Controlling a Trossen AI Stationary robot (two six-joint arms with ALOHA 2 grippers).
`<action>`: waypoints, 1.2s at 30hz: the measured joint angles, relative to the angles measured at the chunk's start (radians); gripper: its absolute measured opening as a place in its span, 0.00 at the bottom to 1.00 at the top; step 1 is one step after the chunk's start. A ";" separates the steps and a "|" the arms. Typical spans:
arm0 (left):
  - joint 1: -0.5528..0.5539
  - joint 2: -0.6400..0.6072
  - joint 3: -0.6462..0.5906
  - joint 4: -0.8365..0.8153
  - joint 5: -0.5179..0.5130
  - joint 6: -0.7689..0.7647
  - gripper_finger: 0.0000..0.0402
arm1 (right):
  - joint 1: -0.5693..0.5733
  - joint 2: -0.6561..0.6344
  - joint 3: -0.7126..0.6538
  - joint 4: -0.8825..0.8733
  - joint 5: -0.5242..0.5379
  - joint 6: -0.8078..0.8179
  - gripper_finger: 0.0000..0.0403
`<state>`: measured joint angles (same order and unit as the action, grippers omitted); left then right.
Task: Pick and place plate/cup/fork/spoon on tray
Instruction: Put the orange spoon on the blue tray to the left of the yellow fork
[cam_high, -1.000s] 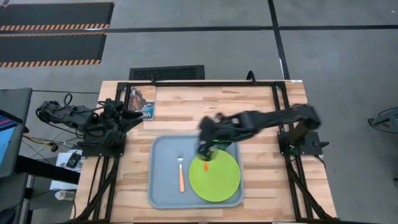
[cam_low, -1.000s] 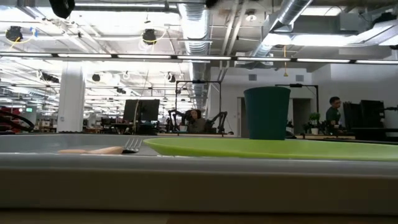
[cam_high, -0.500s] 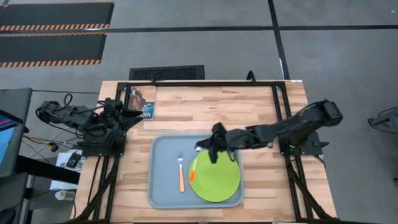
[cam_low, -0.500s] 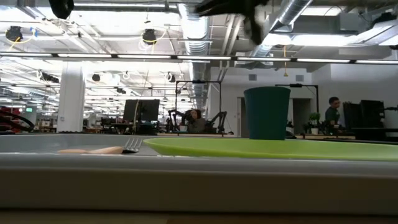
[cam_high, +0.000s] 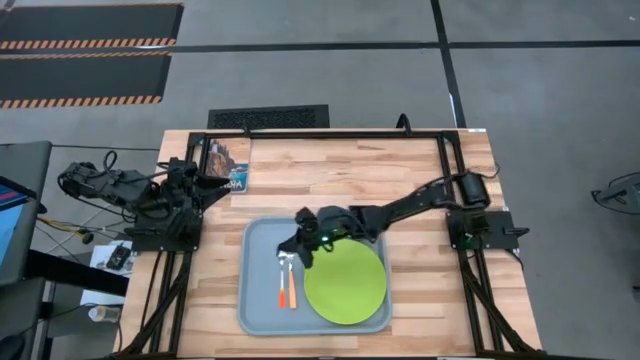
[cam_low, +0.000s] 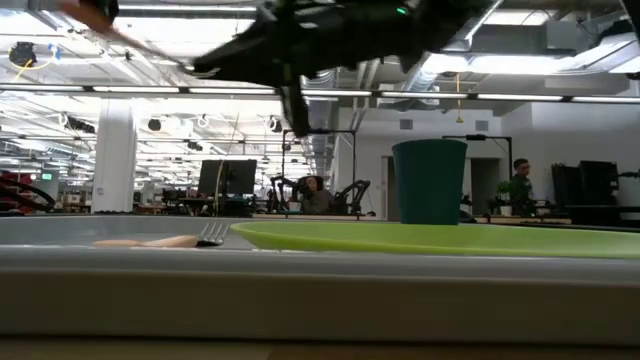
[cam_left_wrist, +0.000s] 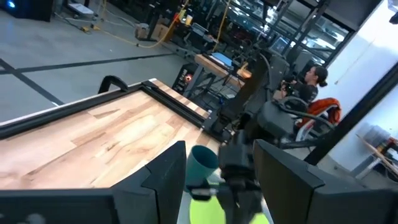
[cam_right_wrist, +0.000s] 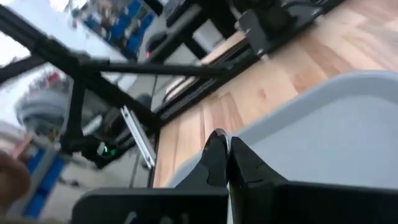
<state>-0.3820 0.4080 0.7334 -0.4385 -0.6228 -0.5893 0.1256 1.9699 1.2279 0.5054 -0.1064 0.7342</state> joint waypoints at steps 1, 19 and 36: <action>0.000 0.000 0.000 0.000 -0.008 0.001 0.43 | -0.005 0.015 0.038 -0.041 -0.014 -0.019 0.01; 0.000 0.000 0.000 -0.045 -0.020 -0.001 0.43 | -0.070 0.259 0.234 -0.064 -0.106 -0.122 0.01; 0.000 0.000 0.000 -0.051 -0.021 0.002 0.43 | -0.075 0.338 0.234 -0.042 -0.082 -0.158 0.01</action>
<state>-0.3820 0.4080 0.7334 -0.4896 -0.6441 -0.5873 0.0505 2.3083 1.4616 0.4638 -0.1879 0.5761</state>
